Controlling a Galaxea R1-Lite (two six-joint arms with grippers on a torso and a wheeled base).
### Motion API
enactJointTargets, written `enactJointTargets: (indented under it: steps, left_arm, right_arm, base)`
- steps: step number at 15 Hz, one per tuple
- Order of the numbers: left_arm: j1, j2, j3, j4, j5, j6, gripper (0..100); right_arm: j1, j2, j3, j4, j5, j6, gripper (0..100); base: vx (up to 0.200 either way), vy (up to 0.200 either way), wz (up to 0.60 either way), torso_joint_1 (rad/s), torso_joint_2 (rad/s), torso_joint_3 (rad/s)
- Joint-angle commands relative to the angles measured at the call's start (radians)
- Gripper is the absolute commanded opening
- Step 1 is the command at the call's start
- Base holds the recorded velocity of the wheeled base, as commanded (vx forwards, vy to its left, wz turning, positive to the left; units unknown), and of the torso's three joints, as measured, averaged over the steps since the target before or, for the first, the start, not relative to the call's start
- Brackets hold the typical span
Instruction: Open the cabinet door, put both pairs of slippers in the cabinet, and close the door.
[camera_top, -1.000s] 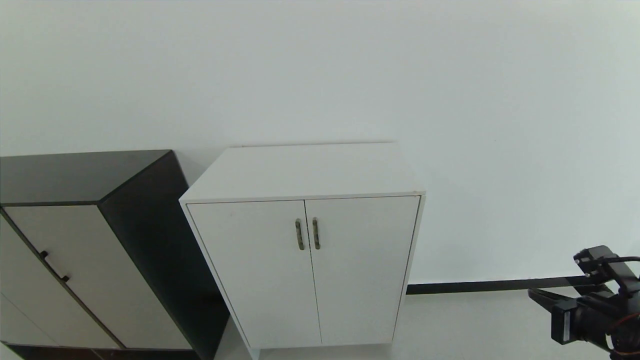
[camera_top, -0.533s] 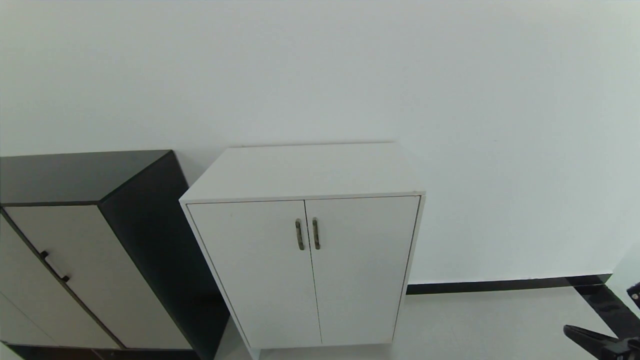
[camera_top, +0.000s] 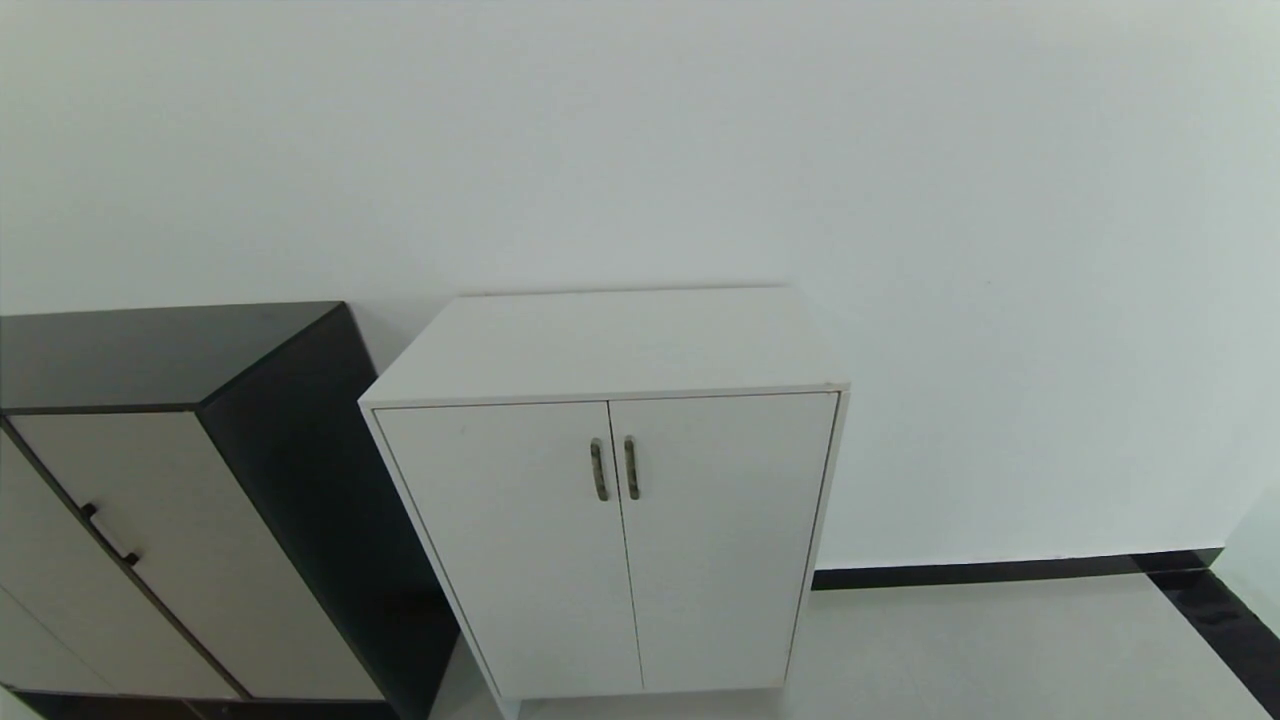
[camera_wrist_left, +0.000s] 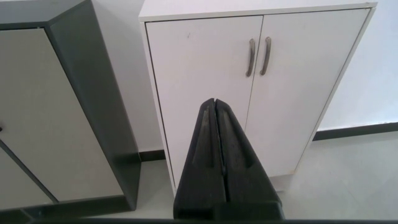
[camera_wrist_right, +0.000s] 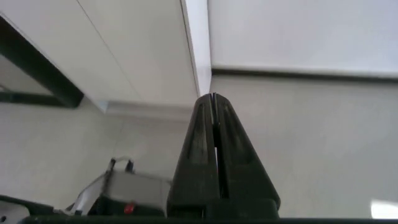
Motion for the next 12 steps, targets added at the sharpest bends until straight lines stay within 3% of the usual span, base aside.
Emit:
enactJointTargets:
  steps: [1, 3, 9, 12]
  left_arm:
    - [0.000, 0.000, 0.000, 0.000, 0.000, 0.000, 0]
    - [0.000, 0.002, 0.000, 0.000, 0.000, -0.002, 0]
    - [0.000, 0.000, 0.000, 0.000, 0.000, -0.003, 0]
    - [0.000, 0.002, 0.000, 0.000, 0.000, -0.003, 0]
  right_arm:
    - [0.002, -0.205, -0.007, 0.063, -0.006, -0.024, 0]
    - [-0.034, -0.246, 0.002, 0.074, -0.076, -0.108, 0]
    - [0.022, -0.383, 0.004, 0.084, -0.113, -0.047, 0]
    - [-0.002, -0.393, 0.002, 0.084, -0.147, -0.042, 0]
  base:
    - [0.000, 0.000, 0.00, 0.000, 0.00, 0.000]
    - [0.000, 0.000, 0.00, 0.000, 0.00, 0.000]
    - [0.000, 0.000, 0.00, 0.000, 0.00, 0.000]
    - [0.000, 0.000, 0.00, 0.000, 0.00, 0.000]
